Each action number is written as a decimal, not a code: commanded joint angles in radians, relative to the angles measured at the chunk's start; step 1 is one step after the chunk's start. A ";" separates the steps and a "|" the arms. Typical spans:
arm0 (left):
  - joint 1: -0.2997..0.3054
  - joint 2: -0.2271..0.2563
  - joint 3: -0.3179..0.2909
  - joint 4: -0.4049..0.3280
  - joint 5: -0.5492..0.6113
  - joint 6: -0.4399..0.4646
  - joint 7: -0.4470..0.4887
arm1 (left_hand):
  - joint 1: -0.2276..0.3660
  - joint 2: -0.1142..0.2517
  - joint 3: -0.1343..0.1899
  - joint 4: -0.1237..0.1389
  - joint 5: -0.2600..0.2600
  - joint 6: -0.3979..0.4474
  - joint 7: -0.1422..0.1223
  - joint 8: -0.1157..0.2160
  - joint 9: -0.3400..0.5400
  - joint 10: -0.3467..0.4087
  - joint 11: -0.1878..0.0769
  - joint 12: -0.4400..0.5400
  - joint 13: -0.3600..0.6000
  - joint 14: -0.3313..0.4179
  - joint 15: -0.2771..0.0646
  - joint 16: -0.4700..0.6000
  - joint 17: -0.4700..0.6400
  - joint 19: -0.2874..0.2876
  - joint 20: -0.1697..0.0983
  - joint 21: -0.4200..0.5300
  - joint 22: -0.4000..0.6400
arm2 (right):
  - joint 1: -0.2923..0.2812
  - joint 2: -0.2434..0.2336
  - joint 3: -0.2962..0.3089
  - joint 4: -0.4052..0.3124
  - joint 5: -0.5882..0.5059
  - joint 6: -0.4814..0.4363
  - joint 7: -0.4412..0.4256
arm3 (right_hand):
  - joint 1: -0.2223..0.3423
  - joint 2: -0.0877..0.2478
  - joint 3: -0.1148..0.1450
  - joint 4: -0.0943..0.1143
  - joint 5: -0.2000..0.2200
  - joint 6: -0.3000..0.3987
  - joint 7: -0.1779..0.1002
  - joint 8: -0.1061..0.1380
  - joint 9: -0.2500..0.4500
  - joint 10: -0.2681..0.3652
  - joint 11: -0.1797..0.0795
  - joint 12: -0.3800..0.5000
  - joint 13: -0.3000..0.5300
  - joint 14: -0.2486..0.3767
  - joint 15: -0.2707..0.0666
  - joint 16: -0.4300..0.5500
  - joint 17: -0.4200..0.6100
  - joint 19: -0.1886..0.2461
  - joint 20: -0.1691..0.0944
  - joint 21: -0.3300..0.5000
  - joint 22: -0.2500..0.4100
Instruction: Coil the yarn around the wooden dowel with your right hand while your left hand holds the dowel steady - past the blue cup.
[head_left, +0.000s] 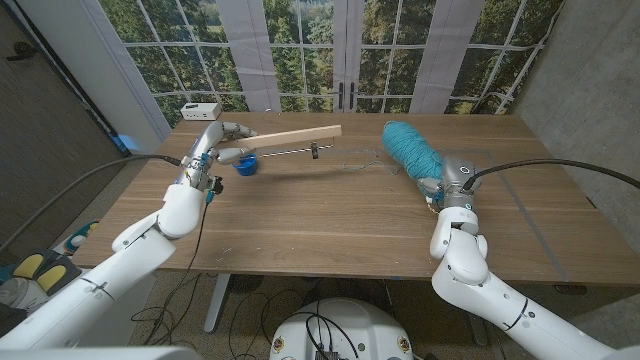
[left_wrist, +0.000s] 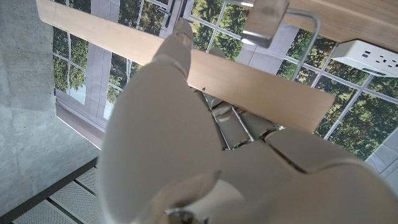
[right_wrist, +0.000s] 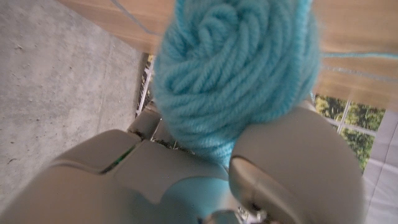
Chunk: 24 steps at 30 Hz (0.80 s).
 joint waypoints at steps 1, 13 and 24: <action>-0.025 0.034 -0.008 -0.036 -0.078 0.062 -0.100 | 0.074 0.082 0.001 0.007 0.003 0.064 0.055 -0.002 0.002 0.008 0.003 -0.001 0.006 0.026 -0.061 -0.001 0.004 -0.006 -0.103 0.008 0.004 | -0.012 0.038 0.057 0.011 0.125 0.187 -0.327 | 0.221 0.211 -0.003 0.004 0.007 0.161 -0.122 0.002 0.007 0.070 -0.066 0.015 0.017 0.020 -0.112 0.006 0.015 -0.003 -0.019 0.010 0.006; -0.042 0.074 -0.004 -0.073 -0.109 0.118 -0.152 | 0.075 0.085 0.001 0.008 0.002 0.062 0.054 -0.008 0.003 0.008 0.005 -0.006 0.011 0.024 -0.060 -0.005 0.008 -0.010 -0.100 0.012 0.004 | 0.050 0.012 0.051 -0.022 0.183 0.270 -0.290 | 0.218 0.221 -0.011 0.024 0.015 0.155 -0.127 -0.009 0.025 0.051 -0.072 0.035 0.057 0.010 -0.111 0.005 0.049 -0.016 -0.017 0.019 0.007; -0.053 0.090 0.004 -0.091 -0.122 0.147 -0.165 | 0.075 0.088 0.002 0.009 -0.001 0.062 0.058 -0.012 0.004 0.007 0.006 -0.011 0.016 0.025 -0.060 -0.008 0.013 -0.014 -0.100 0.017 0.003 | 0.129 -0.039 0.027 -0.094 0.208 0.273 -0.130 | 0.214 0.229 -0.015 0.043 0.020 0.151 -0.127 -0.014 0.045 0.030 -0.079 0.053 0.093 -0.008 -0.111 0.003 0.079 -0.032 -0.012 0.026 0.009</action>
